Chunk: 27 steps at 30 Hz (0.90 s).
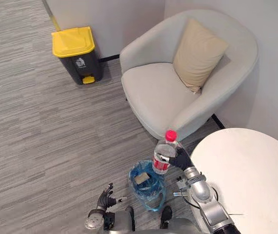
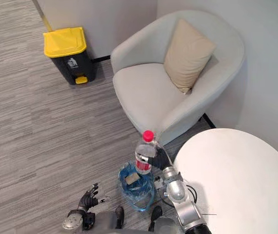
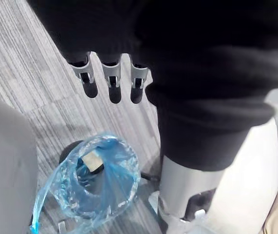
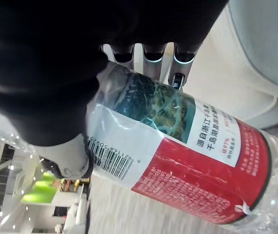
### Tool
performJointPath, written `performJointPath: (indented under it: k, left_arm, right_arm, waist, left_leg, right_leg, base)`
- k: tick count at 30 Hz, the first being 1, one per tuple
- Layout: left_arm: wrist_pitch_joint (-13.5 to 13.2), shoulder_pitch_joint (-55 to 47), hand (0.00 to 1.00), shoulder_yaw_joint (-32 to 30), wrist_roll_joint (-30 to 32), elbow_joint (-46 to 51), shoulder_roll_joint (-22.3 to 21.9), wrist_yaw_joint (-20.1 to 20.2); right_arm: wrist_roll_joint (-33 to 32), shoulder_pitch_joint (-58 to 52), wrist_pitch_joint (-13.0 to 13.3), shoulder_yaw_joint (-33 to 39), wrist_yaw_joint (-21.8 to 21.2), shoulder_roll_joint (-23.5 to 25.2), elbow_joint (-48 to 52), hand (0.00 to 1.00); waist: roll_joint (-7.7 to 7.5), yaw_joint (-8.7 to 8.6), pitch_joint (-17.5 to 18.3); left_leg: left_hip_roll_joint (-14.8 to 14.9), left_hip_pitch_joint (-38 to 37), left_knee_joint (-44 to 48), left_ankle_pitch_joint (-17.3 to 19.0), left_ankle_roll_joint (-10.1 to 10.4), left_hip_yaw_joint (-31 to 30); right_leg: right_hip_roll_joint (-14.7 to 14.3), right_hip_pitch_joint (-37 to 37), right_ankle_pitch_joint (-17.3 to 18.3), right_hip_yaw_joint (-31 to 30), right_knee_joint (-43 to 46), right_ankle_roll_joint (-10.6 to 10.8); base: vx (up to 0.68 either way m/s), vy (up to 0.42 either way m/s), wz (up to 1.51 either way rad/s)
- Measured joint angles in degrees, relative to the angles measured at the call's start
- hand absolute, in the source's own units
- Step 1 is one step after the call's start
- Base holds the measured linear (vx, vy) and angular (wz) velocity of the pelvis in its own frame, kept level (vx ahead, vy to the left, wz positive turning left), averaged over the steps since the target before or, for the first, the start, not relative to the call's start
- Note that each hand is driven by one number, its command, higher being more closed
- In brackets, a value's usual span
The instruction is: Gather rubbish on tea table into small bin, then transfer packed bag to large trash can.
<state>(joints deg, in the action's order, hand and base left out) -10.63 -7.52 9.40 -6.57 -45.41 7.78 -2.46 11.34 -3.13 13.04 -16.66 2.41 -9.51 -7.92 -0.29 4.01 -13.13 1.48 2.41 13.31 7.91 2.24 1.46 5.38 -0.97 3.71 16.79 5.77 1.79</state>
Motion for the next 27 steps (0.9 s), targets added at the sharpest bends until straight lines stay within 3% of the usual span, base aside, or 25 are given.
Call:
performJointPath:
  k: [6, 10, 13, 27]
  left_arm:
    - [-0.15, 3.04, 0.0, -0.03, -0.07, 0.44, -0.39, -0.12]
    - [-0.61, 7.07, 0.0, -0.21, -0.64, 0.56, 0.31, -0.61]
    - [-0.93, 7.79, 0.0, -1.19, -1.81, 1.89, 0.45, -1.53]
    - [-1.63, 15.89, 0.0, -5.75, -3.03, 11.94, -2.58, -3.7]
  right_arm:
    - [-0.01, 11.83, -0.57, -4.08, 0.17, -2.34, -8.14, 1.0]
    - [0.03, 19.09, -1.17, -5.18, 1.25, -3.51, -12.01, 1.0]
    - [0.18, 22.07, -2.1, -6.7, 1.6, -3.78, -13.17, 1.0]
    - [2.78, 35.6, -3.36, -4.48, 7.61, -5.45, -11.46, 1.0]
  waist:
    - [3.18, 1.03, -5.6]
    - [3.16, 1.62, -9.84]
    - [3.03, 1.81, -11.04]
    - [2.21, 2.92, -15.1]
  left_leg:
    - [-0.3, 7.82, 3.83, -1.43, -0.06, -1.35]
    - [-0.82, 15.96, 8.11, -0.93, -0.75, -1.09]
    - [-0.9, 22.54, 13.06, 0.2, -1.38, -0.81]
    - [2.65, 50.44, 27.8, 0.1, -1.92, 1.61]
  right_leg:
    - [1.35, 8.08, 0.75, 2.07, 7.22, -1.27]
    - [4.12, 18.27, 4.66, 2.37, 18.42, -1.81]
    - [5.57, 24.99, 7.26, 2.21, 24.87, -1.78]
    - [8.15, 52.64, 9.28, 2.18, 41.17, -4.5]
  base:
    - [-0.16, -0.005, 0.24]
    - [-0.28, -0.028, 0.25]
    - [-0.28, -0.026, 0.16]
    - [-0.14, -0.06, 0.06]
